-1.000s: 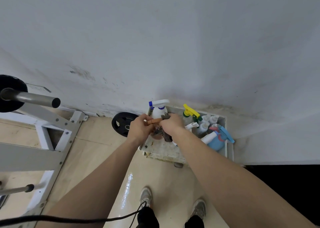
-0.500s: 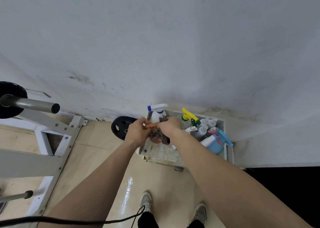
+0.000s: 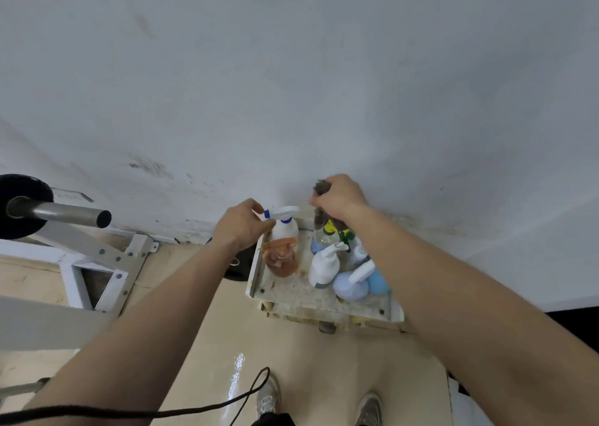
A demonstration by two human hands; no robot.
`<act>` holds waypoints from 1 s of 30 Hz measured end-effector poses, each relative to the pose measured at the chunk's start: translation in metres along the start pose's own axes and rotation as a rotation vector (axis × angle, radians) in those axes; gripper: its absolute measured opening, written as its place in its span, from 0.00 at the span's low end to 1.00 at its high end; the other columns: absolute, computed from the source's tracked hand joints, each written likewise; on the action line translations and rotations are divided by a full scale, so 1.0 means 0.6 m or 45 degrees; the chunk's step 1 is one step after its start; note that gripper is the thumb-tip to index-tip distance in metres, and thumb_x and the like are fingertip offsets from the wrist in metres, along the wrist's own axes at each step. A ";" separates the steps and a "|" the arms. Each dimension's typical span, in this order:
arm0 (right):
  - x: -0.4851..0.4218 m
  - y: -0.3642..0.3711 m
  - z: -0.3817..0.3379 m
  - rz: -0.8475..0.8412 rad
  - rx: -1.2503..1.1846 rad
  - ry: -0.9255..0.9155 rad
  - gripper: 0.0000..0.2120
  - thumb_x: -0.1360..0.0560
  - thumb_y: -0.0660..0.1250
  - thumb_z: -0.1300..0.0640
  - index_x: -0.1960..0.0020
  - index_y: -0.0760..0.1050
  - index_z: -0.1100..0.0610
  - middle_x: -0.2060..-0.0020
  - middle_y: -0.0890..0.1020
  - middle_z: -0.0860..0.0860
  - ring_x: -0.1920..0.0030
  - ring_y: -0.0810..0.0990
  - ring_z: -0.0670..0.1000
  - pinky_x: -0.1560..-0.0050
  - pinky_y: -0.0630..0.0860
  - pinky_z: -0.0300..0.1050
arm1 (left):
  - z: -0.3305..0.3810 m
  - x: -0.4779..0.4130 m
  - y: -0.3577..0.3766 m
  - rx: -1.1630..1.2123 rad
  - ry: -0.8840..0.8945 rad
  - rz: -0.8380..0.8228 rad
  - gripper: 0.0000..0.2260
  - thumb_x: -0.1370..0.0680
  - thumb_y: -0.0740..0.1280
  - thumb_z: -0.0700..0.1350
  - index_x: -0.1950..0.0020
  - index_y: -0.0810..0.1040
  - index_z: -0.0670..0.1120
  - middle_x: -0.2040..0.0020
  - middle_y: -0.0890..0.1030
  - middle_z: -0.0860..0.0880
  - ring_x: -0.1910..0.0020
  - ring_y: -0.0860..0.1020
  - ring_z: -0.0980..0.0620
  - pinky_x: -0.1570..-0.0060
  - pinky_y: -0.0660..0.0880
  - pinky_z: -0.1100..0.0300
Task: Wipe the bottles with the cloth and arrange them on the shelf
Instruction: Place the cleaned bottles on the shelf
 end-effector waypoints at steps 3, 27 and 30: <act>-0.012 -0.053 0.008 -0.051 0.515 -0.238 0.00 0.26 0.70 0.55 0.55 0.80 0.50 0.55 0.84 0.52 0.51 0.82 0.57 0.55 0.75 0.44 | 0.047 -0.015 -0.007 0.001 0.071 0.053 0.15 0.24 0.70 0.53 0.39 0.78 0.51 0.51 0.81 0.54 0.51 0.79 0.51 0.48 0.78 0.54; -0.095 0.044 0.087 -0.366 1.185 -0.562 0.13 0.24 0.66 0.59 0.44 0.81 0.45 0.50 0.80 0.50 0.51 0.80 0.56 0.57 0.73 0.46 | 0.041 -0.104 0.082 -0.304 0.254 0.046 0.16 0.21 0.63 0.37 0.37 0.79 0.51 0.44 0.80 0.49 0.45 0.77 0.46 0.50 0.78 0.49; -0.098 0.047 0.085 -0.296 1.113 -0.523 0.09 0.23 0.66 0.55 0.46 0.81 0.45 0.48 0.81 0.51 0.49 0.81 0.57 0.56 0.72 0.47 | 0.042 -0.107 0.082 -0.277 0.246 0.042 0.15 0.22 0.63 0.37 0.40 0.81 0.50 0.46 0.80 0.49 0.47 0.77 0.46 0.50 0.78 0.49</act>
Point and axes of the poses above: each hand's wrist, its own x-axis away from the middle knuckle, its own y-axis out of the palm, z = x × y, the point moved 5 cm from there along -x, towards the middle knuckle
